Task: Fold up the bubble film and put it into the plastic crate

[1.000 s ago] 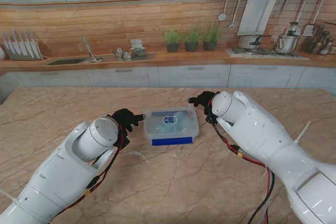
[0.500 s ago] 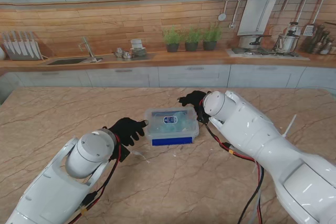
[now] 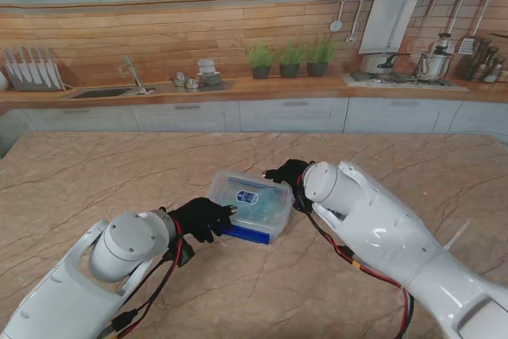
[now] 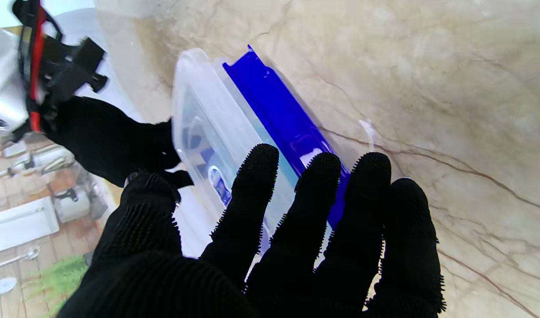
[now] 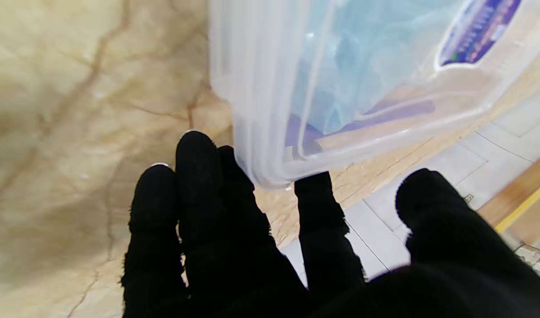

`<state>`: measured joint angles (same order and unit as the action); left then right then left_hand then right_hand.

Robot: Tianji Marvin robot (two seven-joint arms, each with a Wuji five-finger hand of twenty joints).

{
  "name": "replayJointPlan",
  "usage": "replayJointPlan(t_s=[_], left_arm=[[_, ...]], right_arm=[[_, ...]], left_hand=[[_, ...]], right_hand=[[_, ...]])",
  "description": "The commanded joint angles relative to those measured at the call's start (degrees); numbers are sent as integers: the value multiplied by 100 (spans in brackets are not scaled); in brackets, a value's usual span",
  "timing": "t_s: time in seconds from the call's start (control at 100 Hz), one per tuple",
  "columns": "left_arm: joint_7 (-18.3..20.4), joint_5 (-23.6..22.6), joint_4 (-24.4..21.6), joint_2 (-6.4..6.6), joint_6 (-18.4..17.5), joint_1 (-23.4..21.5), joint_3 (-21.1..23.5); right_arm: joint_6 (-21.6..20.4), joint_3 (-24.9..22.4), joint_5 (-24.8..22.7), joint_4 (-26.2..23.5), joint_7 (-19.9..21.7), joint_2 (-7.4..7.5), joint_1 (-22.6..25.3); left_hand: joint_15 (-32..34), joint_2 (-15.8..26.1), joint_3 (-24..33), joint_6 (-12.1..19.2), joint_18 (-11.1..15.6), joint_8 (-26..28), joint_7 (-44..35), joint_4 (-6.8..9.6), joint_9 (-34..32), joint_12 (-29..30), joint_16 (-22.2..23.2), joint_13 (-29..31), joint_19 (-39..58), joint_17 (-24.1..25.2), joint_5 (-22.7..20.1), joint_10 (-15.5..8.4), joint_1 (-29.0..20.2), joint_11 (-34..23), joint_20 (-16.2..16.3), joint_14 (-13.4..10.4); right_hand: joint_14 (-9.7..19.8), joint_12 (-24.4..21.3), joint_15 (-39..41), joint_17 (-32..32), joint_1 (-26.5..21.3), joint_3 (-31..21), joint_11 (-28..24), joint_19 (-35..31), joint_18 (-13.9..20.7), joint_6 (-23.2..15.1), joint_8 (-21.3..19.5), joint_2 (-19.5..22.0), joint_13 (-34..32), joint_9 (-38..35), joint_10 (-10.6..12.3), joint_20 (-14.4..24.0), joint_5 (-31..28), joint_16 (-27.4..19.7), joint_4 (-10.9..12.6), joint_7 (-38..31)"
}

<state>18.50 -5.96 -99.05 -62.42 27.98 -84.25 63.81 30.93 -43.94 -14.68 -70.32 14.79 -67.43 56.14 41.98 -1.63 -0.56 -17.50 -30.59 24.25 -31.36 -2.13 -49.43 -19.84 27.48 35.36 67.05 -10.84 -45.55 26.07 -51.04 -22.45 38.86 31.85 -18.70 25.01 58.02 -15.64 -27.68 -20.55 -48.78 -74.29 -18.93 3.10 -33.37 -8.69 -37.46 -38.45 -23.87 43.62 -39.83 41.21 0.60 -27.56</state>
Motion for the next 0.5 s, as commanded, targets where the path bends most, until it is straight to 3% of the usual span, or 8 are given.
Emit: replayJointPlan(t_s=[0.0,0.22,0.49], left_arm=[[54,-334,-108,24,172,-95,-48],[-140,-1224,-186,59,542,-97,-264],[-364,-1478,115,-10,842,352,-794]], right_arm=[[41,26,37,-107,-12,87,282],[16,-311,-353,-774,37,286,933],[-104,-722,-818,-1523,226,503,1669]], left_hand=[[7,321,-126,-97,-47,-25,172,-27,44,16,2,-24,-7,49,-186,120,59,17,-67,261],[128,335,-135,-160,-49,87,62,-18,6,-51,52,52,128,-25,-146,103,118,-105,-10,257],[253,191,-122,-70,37,165,-159,11,43,-95,69,103,254,-93,112,-6,199,-241,57,147]], right_hand=[[-228,100,174,-99,-94,-3,-171,-488,285,-10,-86,24,-175,-163,-197,205,-307,96,117,-240],[-234,107,181,-111,-112,16,-168,-507,276,24,-200,35,-194,-187,-202,197,-398,97,124,-306],[-247,118,221,-199,-126,35,-183,-572,239,2,-342,50,-310,-308,-190,202,-576,104,131,-403]])
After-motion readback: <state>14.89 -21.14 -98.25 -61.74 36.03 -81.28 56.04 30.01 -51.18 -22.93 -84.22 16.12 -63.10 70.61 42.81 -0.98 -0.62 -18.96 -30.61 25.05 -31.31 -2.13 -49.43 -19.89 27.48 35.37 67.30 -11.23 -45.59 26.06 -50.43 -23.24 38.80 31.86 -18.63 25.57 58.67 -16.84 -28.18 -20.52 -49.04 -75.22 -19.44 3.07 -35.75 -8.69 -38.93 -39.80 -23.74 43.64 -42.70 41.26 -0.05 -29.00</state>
